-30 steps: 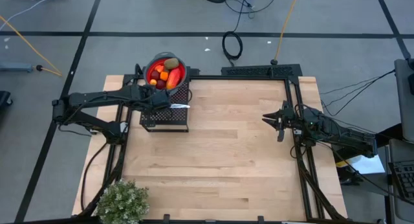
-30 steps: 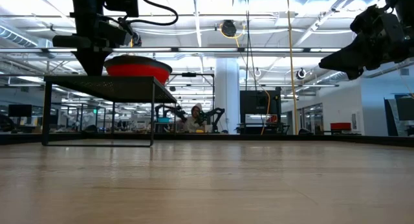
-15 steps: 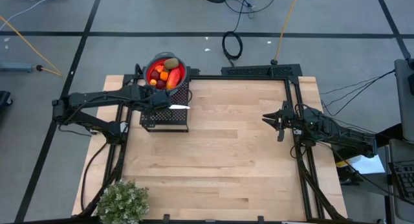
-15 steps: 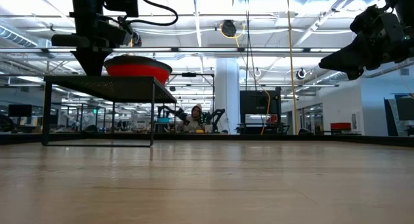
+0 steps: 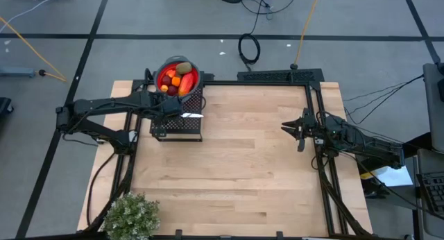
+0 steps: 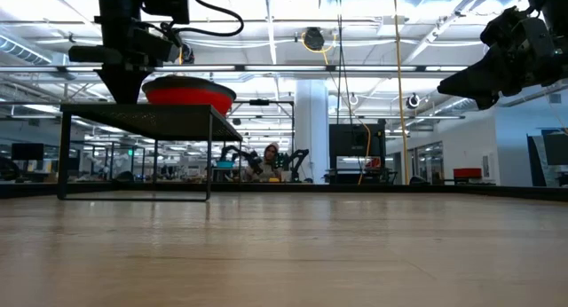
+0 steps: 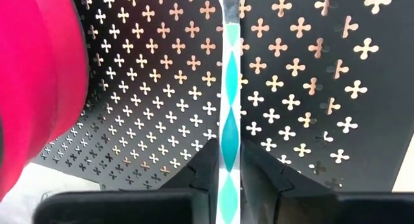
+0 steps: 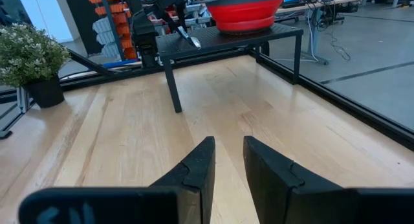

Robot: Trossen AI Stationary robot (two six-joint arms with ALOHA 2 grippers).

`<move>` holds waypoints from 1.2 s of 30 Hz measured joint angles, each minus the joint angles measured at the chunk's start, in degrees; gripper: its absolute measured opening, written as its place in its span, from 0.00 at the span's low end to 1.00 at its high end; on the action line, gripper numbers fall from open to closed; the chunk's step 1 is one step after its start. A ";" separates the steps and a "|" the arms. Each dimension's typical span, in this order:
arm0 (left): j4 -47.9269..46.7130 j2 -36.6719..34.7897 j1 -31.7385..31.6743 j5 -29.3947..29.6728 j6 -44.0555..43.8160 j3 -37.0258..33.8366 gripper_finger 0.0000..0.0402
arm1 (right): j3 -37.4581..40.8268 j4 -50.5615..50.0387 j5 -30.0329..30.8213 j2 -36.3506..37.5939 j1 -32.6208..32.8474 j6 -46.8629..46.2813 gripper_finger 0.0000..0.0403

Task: Pick & Place Fruit
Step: Put the knife on the shelf, then return to Home Position

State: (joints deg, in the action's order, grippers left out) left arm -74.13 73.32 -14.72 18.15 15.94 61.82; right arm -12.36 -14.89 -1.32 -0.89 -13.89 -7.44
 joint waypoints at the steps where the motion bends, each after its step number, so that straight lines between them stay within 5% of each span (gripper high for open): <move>1: 0.00 0.01 0.00 0.03 0.02 0.00 0.16 | 0.00 0.00 0.00 0.00 0.00 0.00 0.18; 18: -2.45 0.02 0.02 0.31 -1.05 1.98 0.20 | 0.01 0.01 0.00 0.00 0.00 0.00 0.18; 32: -12.18 0.02 2.42 -0.67 -11.76 15.59 0.20 | 0.02 0.00 0.00 0.00 0.00 0.58 0.18; 36: -12.54 -1.23 3.61 -5.52 -15.08 19.45 0.20 | 0.00 0.00 0.00 0.00 0.00 0.61 0.18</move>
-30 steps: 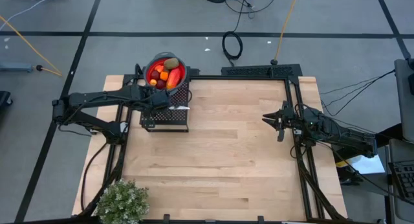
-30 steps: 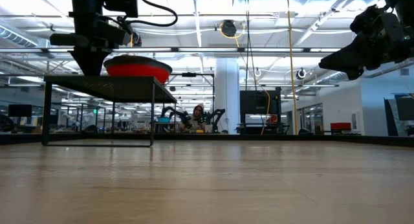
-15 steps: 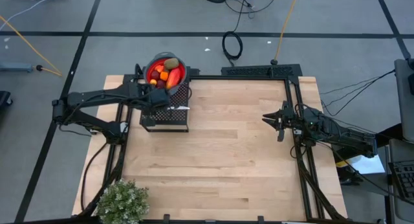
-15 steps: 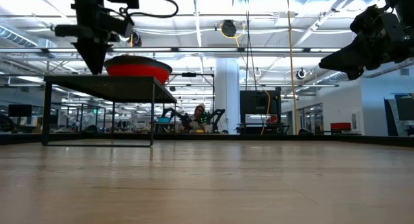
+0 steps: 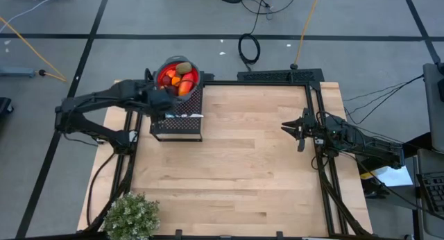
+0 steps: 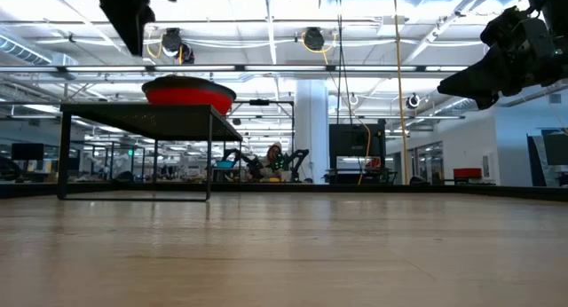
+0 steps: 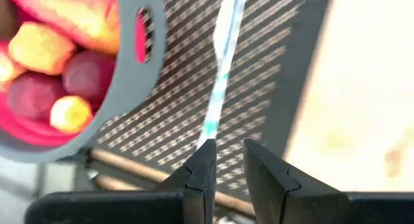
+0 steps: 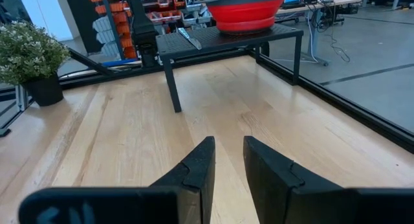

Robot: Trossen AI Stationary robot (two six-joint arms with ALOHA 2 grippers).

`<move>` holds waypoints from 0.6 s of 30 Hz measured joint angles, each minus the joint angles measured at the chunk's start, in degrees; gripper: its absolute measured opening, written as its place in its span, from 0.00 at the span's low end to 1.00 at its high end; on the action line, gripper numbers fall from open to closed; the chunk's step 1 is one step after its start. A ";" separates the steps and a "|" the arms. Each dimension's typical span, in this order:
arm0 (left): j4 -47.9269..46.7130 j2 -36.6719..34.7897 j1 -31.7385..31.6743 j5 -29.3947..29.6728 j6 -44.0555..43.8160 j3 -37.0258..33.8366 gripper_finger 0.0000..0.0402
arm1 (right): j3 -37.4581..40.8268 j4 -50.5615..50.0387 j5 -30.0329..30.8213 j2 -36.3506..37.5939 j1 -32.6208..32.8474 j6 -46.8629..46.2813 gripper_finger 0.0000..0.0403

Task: Pick & Place Fruit
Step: Return to Home Position

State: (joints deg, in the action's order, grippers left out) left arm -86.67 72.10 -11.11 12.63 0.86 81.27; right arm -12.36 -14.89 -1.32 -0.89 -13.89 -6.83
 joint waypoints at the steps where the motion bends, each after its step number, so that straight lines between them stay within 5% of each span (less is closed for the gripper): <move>1: 0.20 -0.54 0.28 -1.42 -0.36 0.74 0.20 | 0.02 0.00 0.00 0.00 -0.02 0.00 0.18; 10: 4.72 -8.99 1.61 -5.58 -2.10 1.86 0.02 | 0.00 0.02 0.00 0.00 0.00 0.02 0.18; 18: 7.99 -17.70 1.57 -7.46 -5.05 1.86 0.01 | 0.02 0.02 0.00 0.02 0.00 0.02 0.18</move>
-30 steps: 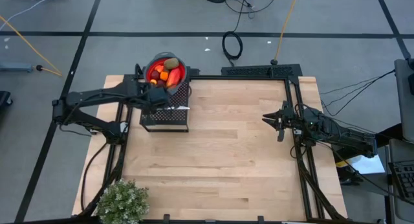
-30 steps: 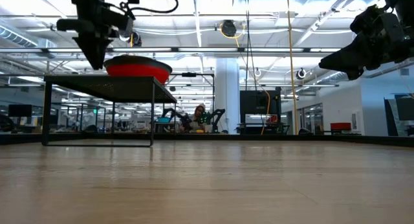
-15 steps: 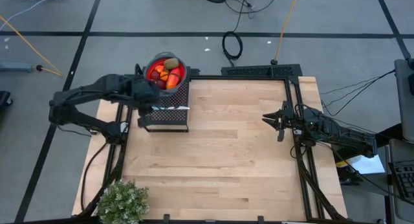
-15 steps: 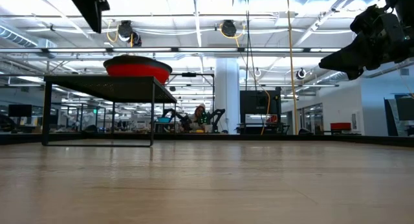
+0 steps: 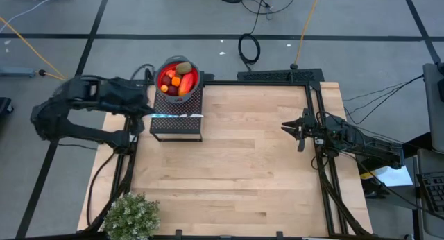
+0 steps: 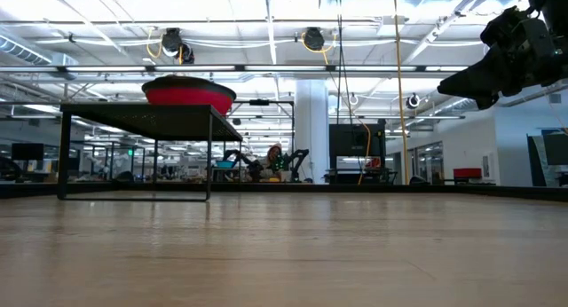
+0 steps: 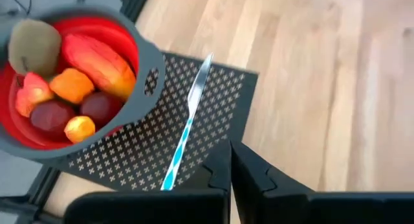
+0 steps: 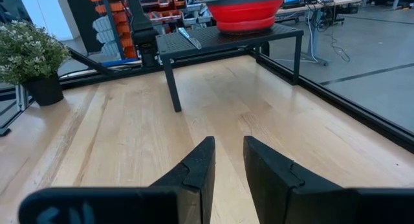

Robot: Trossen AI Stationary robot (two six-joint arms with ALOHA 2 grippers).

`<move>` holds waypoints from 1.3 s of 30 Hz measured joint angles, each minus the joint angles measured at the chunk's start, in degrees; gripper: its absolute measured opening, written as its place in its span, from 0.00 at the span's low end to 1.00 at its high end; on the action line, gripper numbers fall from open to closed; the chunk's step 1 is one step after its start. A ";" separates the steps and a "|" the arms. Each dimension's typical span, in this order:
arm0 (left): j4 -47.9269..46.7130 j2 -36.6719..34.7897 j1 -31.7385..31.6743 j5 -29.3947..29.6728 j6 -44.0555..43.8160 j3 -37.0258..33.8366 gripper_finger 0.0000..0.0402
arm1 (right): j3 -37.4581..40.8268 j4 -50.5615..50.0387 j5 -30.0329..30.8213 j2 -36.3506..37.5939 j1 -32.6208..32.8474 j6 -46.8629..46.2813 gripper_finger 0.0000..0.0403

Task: Pick & Place Fruit
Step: Return to Home Position

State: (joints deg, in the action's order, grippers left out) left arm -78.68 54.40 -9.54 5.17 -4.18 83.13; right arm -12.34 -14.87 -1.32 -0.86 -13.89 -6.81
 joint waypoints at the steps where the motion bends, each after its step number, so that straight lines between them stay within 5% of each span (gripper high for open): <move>1: 0.44 -1.09 0.00 -0.21 -0.46 0.00 0.01 | 0.00 -0.02 -0.04 0.00 -0.01 0.00 0.18; 12: 9.53 -12.56 0.00 0.41 -1.77 -2.89 0.00 | 0.00 -0.02 -0.18 0.00 -0.02 0.00 0.18; 39: 39.33 -48.65 0.00 -1.54 -2.13 -46.03 0.01 | 0.00 -0.01 -0.22 0.00 0.00 0.00 0.18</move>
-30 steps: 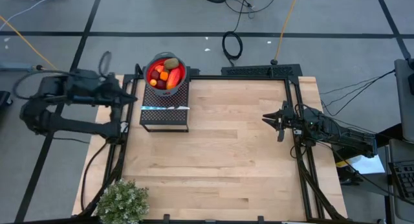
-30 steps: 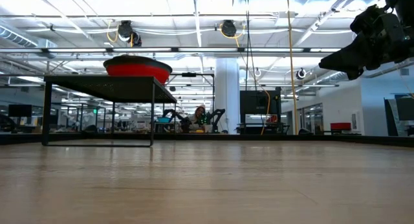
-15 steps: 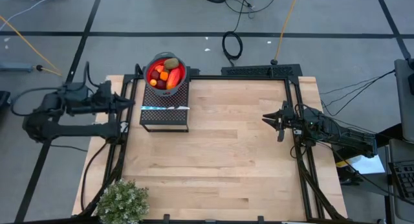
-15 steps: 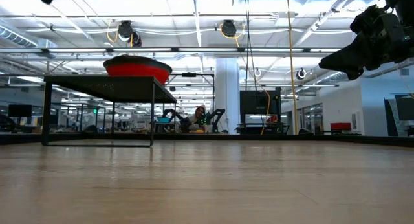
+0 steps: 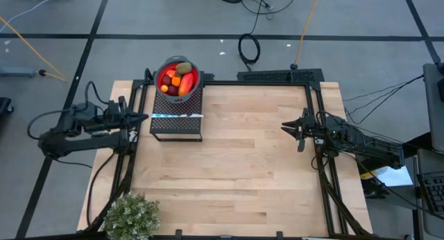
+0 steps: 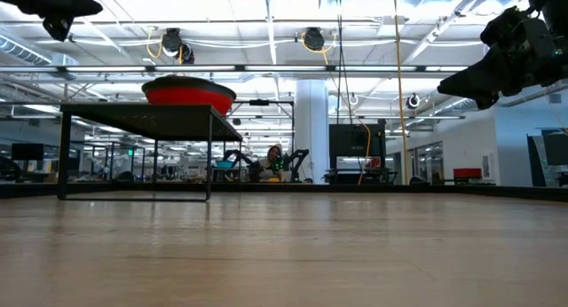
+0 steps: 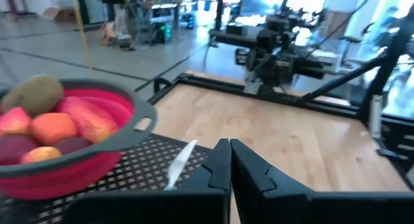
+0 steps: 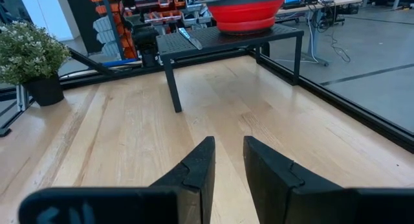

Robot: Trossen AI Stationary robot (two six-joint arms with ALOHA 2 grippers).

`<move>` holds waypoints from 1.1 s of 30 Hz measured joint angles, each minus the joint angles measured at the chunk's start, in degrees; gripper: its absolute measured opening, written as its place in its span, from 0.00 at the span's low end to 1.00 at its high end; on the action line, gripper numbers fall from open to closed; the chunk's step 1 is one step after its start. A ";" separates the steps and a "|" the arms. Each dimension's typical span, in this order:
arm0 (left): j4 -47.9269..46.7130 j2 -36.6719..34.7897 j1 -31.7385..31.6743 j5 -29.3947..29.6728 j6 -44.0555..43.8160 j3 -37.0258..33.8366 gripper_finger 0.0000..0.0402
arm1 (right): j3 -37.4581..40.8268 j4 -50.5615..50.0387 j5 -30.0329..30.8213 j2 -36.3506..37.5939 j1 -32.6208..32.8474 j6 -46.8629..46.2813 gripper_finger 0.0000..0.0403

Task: Pick & Place Fruit
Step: Return to Home Position

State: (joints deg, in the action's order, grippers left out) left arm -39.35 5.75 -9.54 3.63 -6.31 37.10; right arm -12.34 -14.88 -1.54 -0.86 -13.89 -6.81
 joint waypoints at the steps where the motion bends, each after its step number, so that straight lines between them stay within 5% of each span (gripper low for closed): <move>1: 0.49 -1.03 0.00 -0.74 0.00 -0.95 0.01 | 0.00 0.01 0.02 0.00 -0.01 0.00 0.18; 7: 4.40 -5.46 -0.02 -2.18 0.90 -6.79 0.01 | 0.00 0.00 0.02 0.00 0.00 0.02 0.18; 33: 31.03 -5.39 -0.01 -9.76 2.12 -30.73 0.02 | 0.00 0.00 0.02 0.00 -0.01 0.01 0.18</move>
State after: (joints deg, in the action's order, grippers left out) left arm -8.31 0.36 -9.55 -6.13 -4.19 6.37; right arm -12.34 -14.88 -1.52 -0.86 -13.90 -6.80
